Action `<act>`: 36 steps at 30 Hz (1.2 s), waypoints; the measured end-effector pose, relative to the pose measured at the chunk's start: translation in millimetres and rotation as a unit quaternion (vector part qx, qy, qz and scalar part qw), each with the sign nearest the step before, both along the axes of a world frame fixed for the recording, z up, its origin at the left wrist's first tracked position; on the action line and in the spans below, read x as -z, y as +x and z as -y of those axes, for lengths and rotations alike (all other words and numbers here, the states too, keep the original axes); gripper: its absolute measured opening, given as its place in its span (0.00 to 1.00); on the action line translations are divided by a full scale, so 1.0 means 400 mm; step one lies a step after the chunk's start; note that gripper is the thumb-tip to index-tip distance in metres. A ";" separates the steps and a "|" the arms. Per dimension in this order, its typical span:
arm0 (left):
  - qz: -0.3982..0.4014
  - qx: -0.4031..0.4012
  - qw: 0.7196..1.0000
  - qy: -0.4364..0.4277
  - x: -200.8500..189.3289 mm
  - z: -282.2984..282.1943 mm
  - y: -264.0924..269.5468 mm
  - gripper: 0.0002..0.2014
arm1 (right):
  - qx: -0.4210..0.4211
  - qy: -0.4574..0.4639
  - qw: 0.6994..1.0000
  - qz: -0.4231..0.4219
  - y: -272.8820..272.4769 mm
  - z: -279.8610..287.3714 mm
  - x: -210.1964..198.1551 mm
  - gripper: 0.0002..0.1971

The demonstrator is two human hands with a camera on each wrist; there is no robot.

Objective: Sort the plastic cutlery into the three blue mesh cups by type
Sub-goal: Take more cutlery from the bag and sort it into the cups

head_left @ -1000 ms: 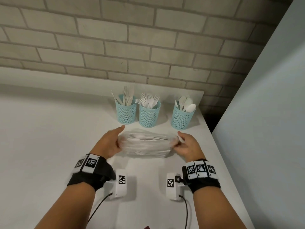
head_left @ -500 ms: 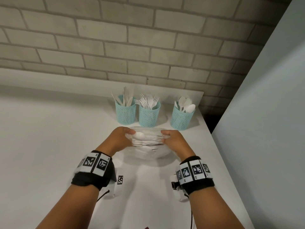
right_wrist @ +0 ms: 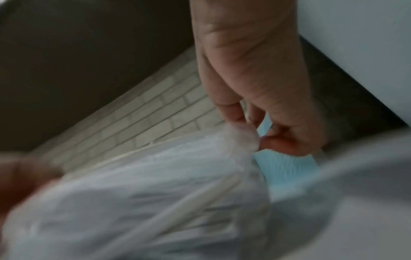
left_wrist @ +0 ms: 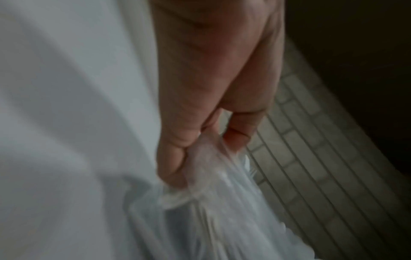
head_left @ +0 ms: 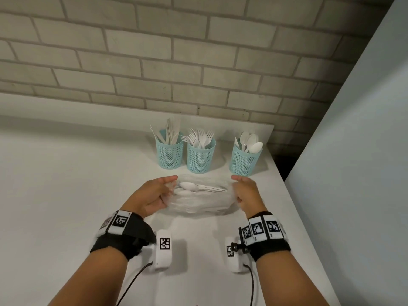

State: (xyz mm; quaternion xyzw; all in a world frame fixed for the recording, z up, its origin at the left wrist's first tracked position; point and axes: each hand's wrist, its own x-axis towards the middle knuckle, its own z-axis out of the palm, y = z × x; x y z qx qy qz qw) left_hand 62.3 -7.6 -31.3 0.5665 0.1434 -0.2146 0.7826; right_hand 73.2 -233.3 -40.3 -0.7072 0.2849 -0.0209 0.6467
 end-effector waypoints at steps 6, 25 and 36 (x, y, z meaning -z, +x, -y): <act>0.097 0.055 0.963 0.244 -0.031 0.026 -0.005 0.15 | -0.276 -0.311 0.900 0.129 -0.041 -0.059 -0.109 0.15; 0.211 0.054 0.910 0.354 -0.058 0.060 -0.034 0.16 | -0.487 -0.615 0.616 -0.071 -0.031 -0.180 -0.073 0.19; 0.207 0.072 0.915 0.339 -0.065 0.057 -0.055 0.17 | -0.494 -0.659 0.561 -0.087 -0.028 -0.174 -0.056 0.20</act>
